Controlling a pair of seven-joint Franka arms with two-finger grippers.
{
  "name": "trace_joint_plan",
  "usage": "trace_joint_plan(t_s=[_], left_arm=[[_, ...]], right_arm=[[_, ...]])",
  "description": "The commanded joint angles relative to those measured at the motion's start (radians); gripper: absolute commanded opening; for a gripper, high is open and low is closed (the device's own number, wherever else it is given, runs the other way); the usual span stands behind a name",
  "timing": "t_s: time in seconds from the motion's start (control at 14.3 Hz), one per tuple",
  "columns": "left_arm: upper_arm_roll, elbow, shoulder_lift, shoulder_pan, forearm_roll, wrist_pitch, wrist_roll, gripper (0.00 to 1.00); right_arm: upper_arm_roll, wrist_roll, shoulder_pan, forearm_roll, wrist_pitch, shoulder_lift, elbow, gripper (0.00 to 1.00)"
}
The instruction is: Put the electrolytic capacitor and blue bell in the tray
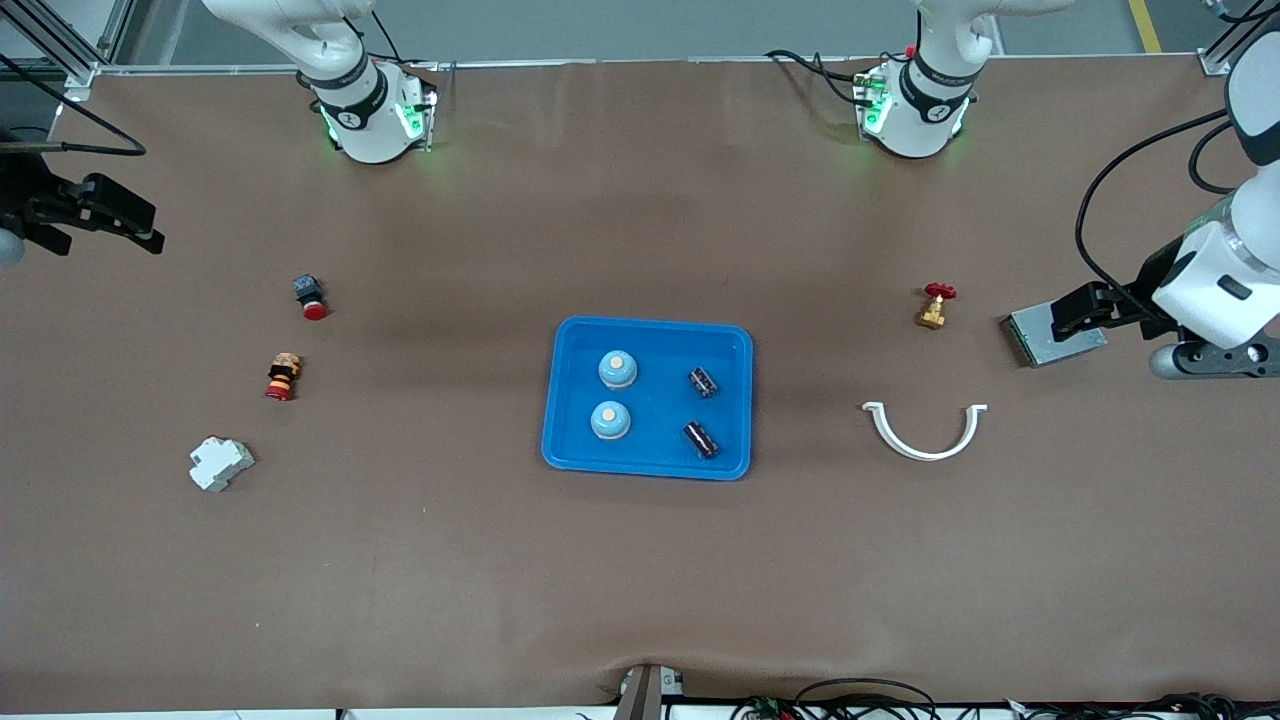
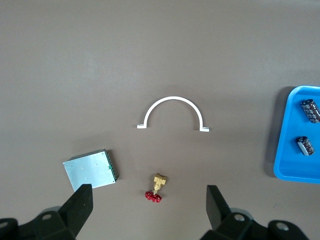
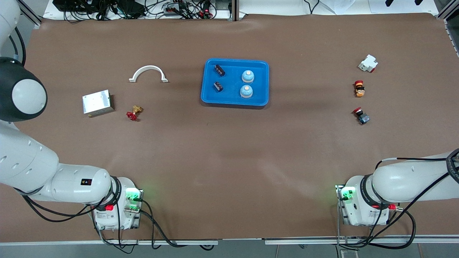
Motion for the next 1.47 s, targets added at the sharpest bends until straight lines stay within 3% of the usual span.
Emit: trace_joint_plan(t_s=[0.0, 0.28, 1.4], left_arm=[[0.012, -0.149, -0.11, -0.003, -0.022, 0.086, 0.004, 1.0], [0.01, -0.178, -0.156, 0.018, -0.094, 0.077, -0.038, 1.0], [0.002, -0.119, -0.131, 0.067, -0.089, 0.041, 0.068, 1.0]], right_arm=[[-0.006, -0.014, -0.004, 0.023, -0.008, 0.001, 0.013, 1.0], [-0.006, -0.003, -0.004, 0.023, -0.009, -0.001, 0.013, 1.0], [-0.007, -0.003, -0.012, 0.023, 0.012, 0.001, 0.011, 1.0]])
